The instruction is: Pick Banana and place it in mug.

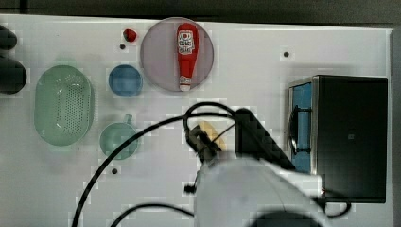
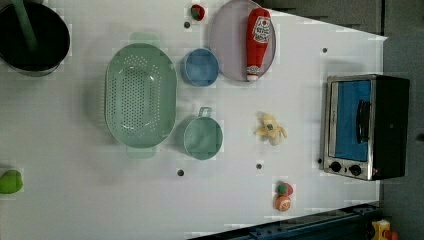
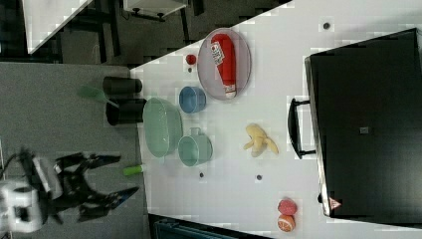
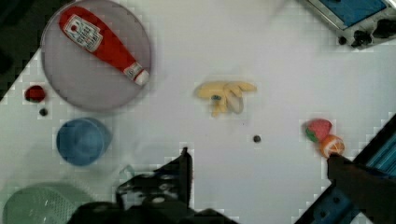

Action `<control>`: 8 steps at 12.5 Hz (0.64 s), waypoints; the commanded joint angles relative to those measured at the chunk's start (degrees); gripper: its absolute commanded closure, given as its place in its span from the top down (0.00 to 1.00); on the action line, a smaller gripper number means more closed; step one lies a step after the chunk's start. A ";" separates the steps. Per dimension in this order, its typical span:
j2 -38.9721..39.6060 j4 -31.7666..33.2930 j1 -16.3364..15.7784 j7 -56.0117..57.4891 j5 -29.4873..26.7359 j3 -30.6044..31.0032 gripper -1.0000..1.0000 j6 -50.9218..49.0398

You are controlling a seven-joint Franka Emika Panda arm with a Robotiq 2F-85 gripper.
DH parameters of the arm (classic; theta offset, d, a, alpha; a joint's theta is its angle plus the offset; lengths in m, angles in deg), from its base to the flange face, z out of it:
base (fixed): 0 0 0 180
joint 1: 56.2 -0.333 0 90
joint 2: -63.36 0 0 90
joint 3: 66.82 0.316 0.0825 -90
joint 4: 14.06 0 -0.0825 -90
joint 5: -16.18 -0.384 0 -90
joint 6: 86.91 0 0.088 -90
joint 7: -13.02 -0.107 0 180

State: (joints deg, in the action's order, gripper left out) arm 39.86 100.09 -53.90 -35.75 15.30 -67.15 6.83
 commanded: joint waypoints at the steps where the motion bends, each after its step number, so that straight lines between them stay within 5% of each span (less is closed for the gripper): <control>1: 9.15 8.51 -0.54 1.87 0.57 0.00 1.00 7.61; 8: 19.05 21.21 -0.79 14.05 0.70 0.83 1.00 34.15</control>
State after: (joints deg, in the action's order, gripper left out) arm 62.93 121.46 -54.27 -27.66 16.08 -66.12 39.69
